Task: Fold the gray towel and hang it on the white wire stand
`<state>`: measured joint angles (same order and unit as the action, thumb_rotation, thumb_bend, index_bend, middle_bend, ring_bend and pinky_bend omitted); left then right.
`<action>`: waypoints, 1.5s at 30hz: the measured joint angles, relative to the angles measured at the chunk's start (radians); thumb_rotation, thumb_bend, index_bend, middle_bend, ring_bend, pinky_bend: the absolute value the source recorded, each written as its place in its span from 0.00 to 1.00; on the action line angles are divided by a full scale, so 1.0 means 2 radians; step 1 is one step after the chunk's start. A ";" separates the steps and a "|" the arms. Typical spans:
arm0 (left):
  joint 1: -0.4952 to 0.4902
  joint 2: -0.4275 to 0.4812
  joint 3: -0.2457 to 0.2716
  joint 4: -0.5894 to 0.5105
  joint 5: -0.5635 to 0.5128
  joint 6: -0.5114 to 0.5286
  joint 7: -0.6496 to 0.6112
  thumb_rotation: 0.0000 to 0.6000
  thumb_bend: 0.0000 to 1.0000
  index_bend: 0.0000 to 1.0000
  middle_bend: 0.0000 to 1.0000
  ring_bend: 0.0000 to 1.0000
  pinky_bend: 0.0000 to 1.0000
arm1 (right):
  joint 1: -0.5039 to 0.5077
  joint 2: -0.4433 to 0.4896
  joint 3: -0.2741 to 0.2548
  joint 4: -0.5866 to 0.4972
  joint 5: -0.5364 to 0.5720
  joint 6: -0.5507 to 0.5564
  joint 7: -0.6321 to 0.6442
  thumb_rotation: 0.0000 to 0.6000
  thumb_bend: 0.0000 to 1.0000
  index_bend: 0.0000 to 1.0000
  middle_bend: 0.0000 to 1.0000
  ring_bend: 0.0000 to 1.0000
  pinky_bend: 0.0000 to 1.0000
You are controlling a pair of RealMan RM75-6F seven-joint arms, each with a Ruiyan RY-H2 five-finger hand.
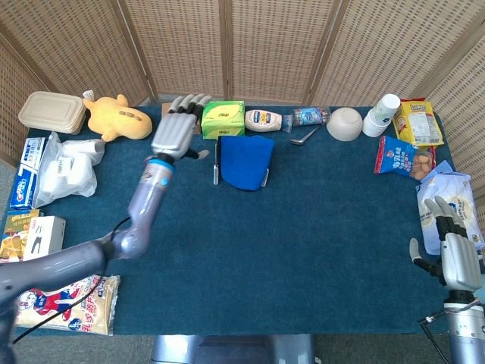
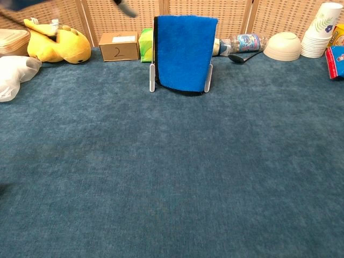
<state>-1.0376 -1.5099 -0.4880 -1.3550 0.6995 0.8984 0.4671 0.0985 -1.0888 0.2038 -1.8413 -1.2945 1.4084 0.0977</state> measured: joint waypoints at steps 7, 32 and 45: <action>0.113 0.112 0.041 -0.157 0.019 0.041 -0.059 1.00 0.25 0.05 0.02 0.00 0.00 | 0.013 -0.002 -0.001 -0.008 0.006 -0.011 -0.037 1.00 0.47 0.06 0.01 0.00 0.00; 0.443 0.220 0.261 -0.306 0.342 0.311 -0.203 1.00 0.25 0.18 0.08 0.00 0.00 | 0.040 -0.016 -0.022 -0.014 0.002 -0.017 -0.172 1.00 0.47 0.07 0.01 0.00 0.00; 0.535 0.196 0.302 -0.271 0.410 0.408 -0.158 1.00 0.25 0.24 0.09 0.00 0.00 | 0.036 -0.040 -0.038 0.006 -0.016 0.004 -0.194 1.00 0.47 0.09 0.01 0.00 0.00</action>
<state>0.0315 -1.1181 0.1153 -1.8965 1.5190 1.7146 0.1504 0.1699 -1.1691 0.1284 -1.8301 -1.3259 1.4162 -0.2912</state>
